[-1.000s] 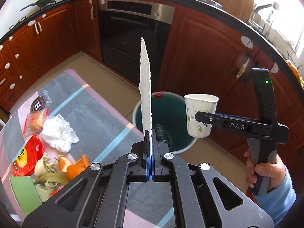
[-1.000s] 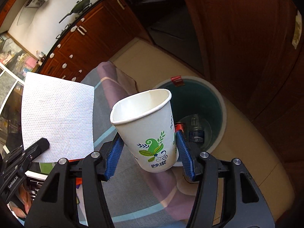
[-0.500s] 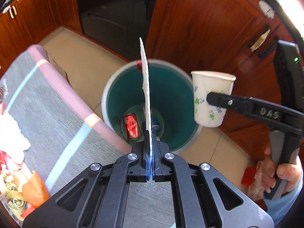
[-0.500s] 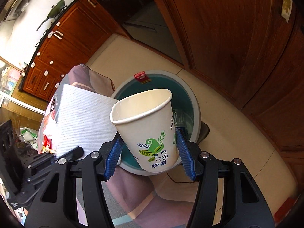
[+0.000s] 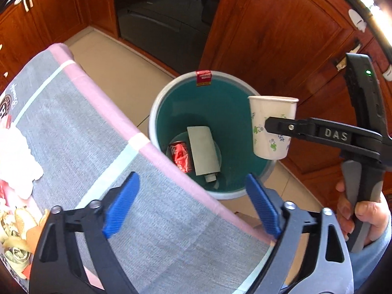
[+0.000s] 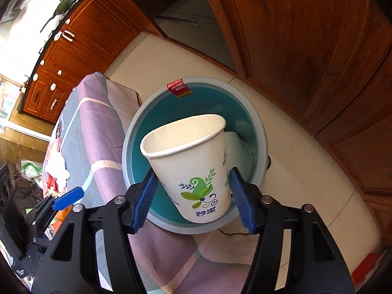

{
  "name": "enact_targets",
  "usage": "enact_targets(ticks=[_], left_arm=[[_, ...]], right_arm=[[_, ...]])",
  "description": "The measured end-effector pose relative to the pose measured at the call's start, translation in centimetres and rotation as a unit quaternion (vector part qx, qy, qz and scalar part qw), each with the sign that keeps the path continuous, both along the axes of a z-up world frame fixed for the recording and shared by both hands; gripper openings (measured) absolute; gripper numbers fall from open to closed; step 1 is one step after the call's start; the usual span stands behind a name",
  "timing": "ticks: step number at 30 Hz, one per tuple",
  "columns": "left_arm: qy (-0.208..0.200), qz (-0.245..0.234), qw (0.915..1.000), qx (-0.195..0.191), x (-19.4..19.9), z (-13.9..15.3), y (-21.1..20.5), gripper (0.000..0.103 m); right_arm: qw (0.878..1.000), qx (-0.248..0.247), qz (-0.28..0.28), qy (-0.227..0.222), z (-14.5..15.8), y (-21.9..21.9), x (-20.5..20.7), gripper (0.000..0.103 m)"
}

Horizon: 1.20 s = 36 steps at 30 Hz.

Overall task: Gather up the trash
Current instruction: 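Carry the towel and cup over the bin and open both tools, then return both tools to the table toward the green box and orange packet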

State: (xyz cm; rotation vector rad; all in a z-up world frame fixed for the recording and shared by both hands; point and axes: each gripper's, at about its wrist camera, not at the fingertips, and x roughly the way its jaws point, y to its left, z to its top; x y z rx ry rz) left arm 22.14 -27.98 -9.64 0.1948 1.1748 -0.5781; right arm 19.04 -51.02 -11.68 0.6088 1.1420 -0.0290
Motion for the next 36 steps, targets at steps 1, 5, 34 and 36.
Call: enact_targets(ticks=[1, 5, 34, 36], left_arm=[[-0.001, 0.001, 1.0000, -0.002, -0.1, 0.1, 0.2, 0.092], [-0.001, 0.003, 1.0000, -0.006, -0.3, 0.7, 1.0, 0.094], [-0.044, 0.079, 0.9953, -0.034, -5.3, 6.1, 10.5, 0.097], [-0.050, 0.094, 0.9937, -0.034, -6.0, 6.5, 12.3, 0.098]], right_arm=[[1.000, 0.004, 0.000, 0.004, -0.2, 0.1, 0.1, 0.076], [1.000, 0.008, -0.004, 0.019, -0.6, 0.4, 0.3, 0.078], [0.998, -0.045, 0.053, 0.005, 5.3, 9.4, -2.8, 0.085], [0.997, -0.047, 0.065, 0.002, 5.7, 11.0, -3.1, 0.085]])
